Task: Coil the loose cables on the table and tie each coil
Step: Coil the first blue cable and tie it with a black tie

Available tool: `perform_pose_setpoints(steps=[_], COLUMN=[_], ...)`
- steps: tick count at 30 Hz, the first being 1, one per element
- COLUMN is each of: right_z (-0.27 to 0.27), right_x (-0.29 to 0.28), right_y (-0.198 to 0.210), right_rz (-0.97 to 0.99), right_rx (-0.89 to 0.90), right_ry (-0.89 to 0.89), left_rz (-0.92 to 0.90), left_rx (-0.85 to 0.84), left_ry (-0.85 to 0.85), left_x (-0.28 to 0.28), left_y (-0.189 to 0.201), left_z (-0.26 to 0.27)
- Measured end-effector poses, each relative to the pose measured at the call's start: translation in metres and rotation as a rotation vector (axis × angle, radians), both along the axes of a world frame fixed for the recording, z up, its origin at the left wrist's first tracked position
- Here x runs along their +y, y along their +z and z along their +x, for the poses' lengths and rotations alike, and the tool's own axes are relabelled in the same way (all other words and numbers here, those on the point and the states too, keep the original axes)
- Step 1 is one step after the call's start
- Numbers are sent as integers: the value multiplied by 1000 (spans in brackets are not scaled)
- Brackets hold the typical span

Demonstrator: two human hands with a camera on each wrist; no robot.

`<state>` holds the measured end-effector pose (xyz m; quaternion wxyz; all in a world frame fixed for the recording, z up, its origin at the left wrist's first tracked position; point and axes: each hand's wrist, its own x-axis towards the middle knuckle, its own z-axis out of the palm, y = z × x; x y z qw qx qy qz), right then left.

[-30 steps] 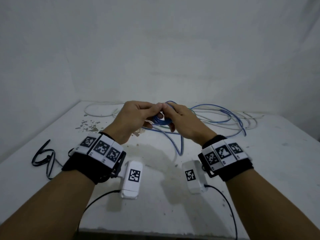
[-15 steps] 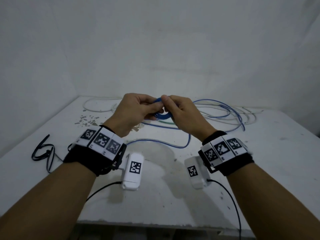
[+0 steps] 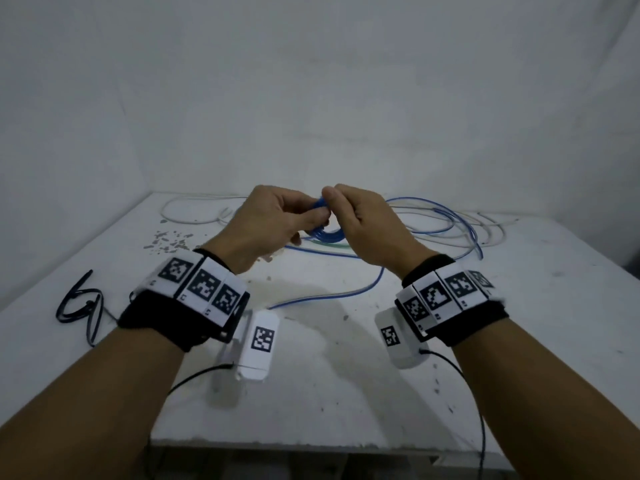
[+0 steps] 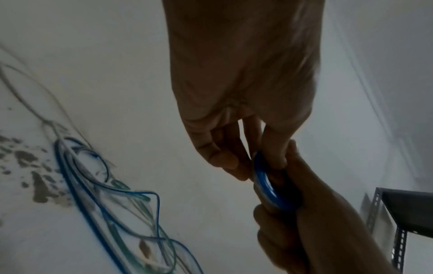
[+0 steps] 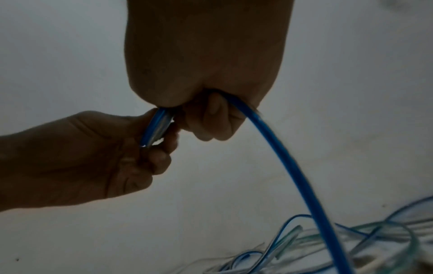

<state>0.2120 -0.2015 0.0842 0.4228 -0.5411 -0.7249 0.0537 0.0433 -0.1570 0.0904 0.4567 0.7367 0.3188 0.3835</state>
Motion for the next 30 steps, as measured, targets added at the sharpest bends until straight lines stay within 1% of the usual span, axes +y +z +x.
perform_pose_setpoints(steps=[1, 2, 5, 6, 7, 8, 9, 10, 11, 13, 14, 15, 16, 17, 19, 20, 21, 22, 23, 24, 25, 27, 28, 29, 30], right_z=[0, -2, -16, -21, -25, -26, -24, -20, -15, -7, -4, -4, -6, -11, -23, -29, -33, -34, -30, -25, -18, -10, -8, -8, -9], right_x=[0, 0, 3, 3, 4, 5, 5, 5, 5, 3, 2, 2, 2, 4, 6, 6, 6, 5, 5, 4, 4, 1, 0, 0, 1], right_y=[1, 1, -4, -7, -9, -11, -12, -12, -10, -3, 0, 2, 2, 1, -3, -4, -6, -7, -8, -8, -6, -3, -1, 0, -1], right_rz=[13, 52, 208, 223, 221, 210, 194, 167, 129, 37, 15, 25, 63, 111, 177, 195, 206, 204, 185, 149, 101, -9, -46, -44, -6], right_rx=[10, 65, 376, 452, 488, 486, 451, 386, 299, 139, 109, 124, 183, 292, 579, 693, 759, 772, 734, 642, 504, 236, 184, 190, 238], right_ry=[0, -9, -69, -81, -87, -86, -80, -65, -43, -4, 3, 1, -4, -6, 6, 10, -3, -16, -20, -13, -1, 25, 31, 33, 29], left_rz=[4, -20, -207, -259, -294, -321, -333, -317, -256, -70, -8, 8, -14, -70, -221, -275, -300, -288, -245, -196, -157, -128, -126, -134, -153], left_rx=[-8, -71, -399, -462, -492, -495, -471, -411, -308, -57, 2, -19, -96, -211, -451, -524, -547, -516, -441, -352, -276, -193, -185, -207, -260], left_ry=[10, 23, 49, 47, 37, 22, 7, -4, -10, -14, -10, 3, 17, 25, 13, 5, -8, -18, -14, -4, 10, 17, 13, 11, 11], left_x=[2, 2, -6, -8, -9, -8, -7, -4, 0, 5, 7, 8, 6, 3, -5, -8, -10, -10, -8, -5, -1, 5, 7, 7, 6], left_y=[2, 3, 0, -2, -5, -7, -8, -7, -5, -2, 0, 0, 1, 0, -2, -4, -6, -7, -8, -7, -6, -3, -1, -1, 0], left_z=[0, 2, 16, 20, 23, 23, 20, 16, 11, 1, -1, 0, 3, 8, 20, 25, 28, 28, 26, 21, 15, 5, 3, 3, 5])
